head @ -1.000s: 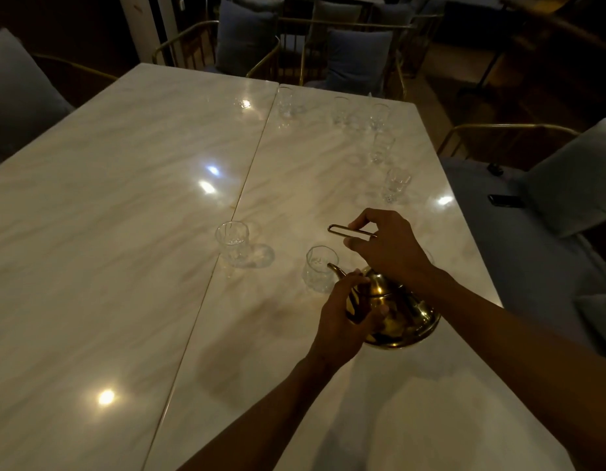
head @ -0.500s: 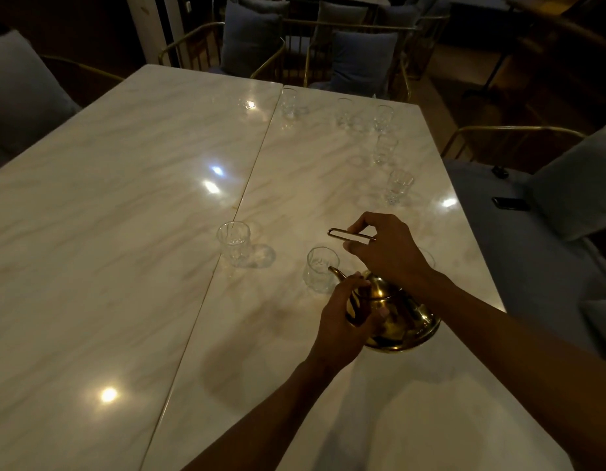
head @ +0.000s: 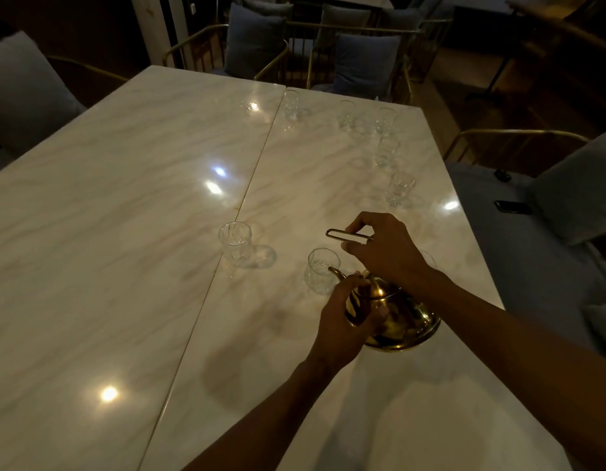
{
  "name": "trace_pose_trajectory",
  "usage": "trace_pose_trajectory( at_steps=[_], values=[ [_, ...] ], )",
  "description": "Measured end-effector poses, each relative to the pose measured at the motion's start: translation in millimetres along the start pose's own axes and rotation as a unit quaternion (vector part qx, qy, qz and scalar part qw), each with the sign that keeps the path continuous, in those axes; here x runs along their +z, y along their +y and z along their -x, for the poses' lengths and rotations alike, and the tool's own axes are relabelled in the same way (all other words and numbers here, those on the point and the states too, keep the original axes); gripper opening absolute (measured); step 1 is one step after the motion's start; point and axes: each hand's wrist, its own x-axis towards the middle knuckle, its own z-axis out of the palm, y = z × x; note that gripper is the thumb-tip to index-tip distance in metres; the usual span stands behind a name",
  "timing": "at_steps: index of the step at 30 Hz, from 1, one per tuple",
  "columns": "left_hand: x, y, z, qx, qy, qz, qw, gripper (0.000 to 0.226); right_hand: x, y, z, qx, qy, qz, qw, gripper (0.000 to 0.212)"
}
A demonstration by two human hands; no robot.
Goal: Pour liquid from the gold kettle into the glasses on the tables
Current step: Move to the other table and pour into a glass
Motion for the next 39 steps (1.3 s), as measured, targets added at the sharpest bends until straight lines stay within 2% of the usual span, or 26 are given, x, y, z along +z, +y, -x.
trace_pose_trajectory(
  at_steps=[39],
  values=[
    [-0.3,7.8,-7.6,-0.015,0.007,0.001,1.0,0.043,2.2,-6.8,-9.6,-0.006,-0.017,0.033,0.999,0.012]
  ],
)
